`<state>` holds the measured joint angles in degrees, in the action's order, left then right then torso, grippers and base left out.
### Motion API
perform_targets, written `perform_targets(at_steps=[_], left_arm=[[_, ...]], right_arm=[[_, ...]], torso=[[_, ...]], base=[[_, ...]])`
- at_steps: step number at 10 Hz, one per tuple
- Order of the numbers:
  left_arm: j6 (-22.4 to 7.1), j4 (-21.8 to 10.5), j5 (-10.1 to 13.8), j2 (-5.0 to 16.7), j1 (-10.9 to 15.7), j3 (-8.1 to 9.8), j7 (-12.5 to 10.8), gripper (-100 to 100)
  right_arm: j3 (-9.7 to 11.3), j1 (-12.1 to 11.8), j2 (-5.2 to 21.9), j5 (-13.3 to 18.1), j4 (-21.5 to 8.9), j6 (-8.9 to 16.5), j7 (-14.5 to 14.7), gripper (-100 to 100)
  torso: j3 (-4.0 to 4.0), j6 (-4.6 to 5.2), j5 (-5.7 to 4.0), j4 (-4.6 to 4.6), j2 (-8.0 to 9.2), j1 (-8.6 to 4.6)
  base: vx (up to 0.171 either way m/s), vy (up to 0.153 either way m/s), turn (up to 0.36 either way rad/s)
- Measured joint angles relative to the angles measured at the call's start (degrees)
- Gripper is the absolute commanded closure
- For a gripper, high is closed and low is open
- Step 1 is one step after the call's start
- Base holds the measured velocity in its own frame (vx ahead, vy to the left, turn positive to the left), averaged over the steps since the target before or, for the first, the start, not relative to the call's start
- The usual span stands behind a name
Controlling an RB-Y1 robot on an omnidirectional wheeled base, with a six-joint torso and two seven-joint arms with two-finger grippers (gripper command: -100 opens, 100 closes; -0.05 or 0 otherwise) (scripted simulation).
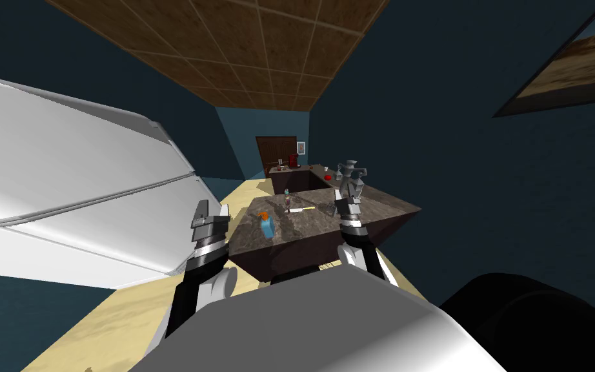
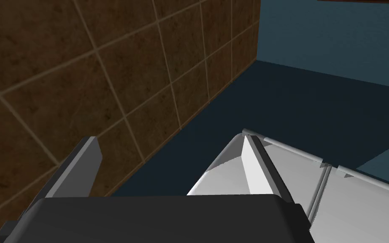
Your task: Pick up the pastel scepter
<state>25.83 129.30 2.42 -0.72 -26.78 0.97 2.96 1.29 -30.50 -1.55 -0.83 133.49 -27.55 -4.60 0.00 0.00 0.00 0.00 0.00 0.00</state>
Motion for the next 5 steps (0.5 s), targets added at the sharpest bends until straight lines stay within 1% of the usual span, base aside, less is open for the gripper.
perform_targets(at_steps=[3,4,5], left_arm=[[-0.2,-0.4,-1.6,3.3,0.5,-0.44,0.8,-100],[-0.2,-0.6,-2.2,4.4,0.7,-0.45,1.1,-100],[-0.3,-1.3,-3.4,5.7,1.1,-0.60,1.7,-100]], right_arm=[[0.0,0.0,0.0,0.0,0.0,0.0,0.0,0],[0.0,0.0,0.0,0.0,0.0,0.0,0.0,0],[0.0,0.0,0.0,0.0,0.0,0.0,0.0,0]], torso=[[0.10,0.00,-0.04,0.04,0.18,-0.17],[0.12,0.00,-0.05,0.05,0.21,-0.21],[0.17,0.00,-0.07,0.06,0.31,-0.31]], base=[[-0.051,-0.049,0.043],[-0.091,-0.089,0.070],[-0.104,-0.101,0.050]])
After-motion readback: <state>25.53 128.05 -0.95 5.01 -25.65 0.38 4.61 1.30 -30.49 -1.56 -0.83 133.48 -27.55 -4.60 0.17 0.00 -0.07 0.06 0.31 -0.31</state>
